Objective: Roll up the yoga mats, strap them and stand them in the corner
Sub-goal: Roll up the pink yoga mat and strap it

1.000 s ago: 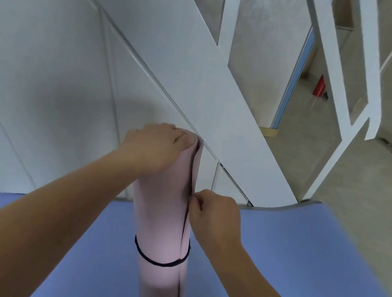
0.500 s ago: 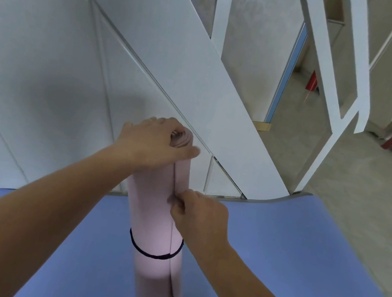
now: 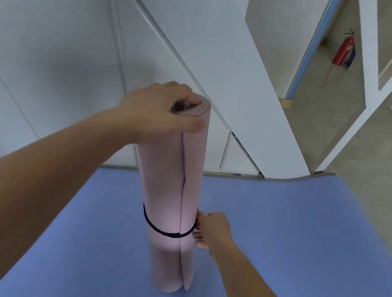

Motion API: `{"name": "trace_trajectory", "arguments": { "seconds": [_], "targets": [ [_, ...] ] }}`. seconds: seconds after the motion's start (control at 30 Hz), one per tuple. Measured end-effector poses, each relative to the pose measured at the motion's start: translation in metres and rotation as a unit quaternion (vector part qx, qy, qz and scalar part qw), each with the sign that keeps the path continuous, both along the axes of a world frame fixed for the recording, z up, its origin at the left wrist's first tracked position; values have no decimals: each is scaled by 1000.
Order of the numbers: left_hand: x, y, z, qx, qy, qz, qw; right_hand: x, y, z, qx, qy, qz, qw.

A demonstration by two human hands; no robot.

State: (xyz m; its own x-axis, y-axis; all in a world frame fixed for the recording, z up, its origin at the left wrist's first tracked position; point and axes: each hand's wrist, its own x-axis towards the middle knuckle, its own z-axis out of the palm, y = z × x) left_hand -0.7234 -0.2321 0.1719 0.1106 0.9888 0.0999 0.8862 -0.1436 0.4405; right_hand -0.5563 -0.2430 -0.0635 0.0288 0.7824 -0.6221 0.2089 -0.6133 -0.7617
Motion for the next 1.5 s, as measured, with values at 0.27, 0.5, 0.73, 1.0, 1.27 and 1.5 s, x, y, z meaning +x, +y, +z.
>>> {"name": "trace_trajectory", "arguments": {
  "seconds": [0.27, 0.5, 0.73, 1.0, 1.27, 1.5],
  "targets": [
    [22, 11, -1, 5, 67, 13, 998, 13, 27, 29, 33, 68, -20, 997],
    [31, 25, 8, -59, 62, 72, 994, 46, 34, 31, -6, 75, 50, 996],
    [25, 8, 29, -66, 43, 214, 974, 45, 18, 102, -71, 103, 162, 979],
    [-15, -44, 192, -11, 21, 343, 939, -23, -4, 259, -57, -14, 322, 945],
    [-91, -134, 404, -9, 14, 494, 869, -120, -39, 487, -158, 119, 317, 927],
    [-177, -222, 481, 11, -7, 593, 805, -264, -99, 628, -180, 91, 397, 896]
  ]
}}
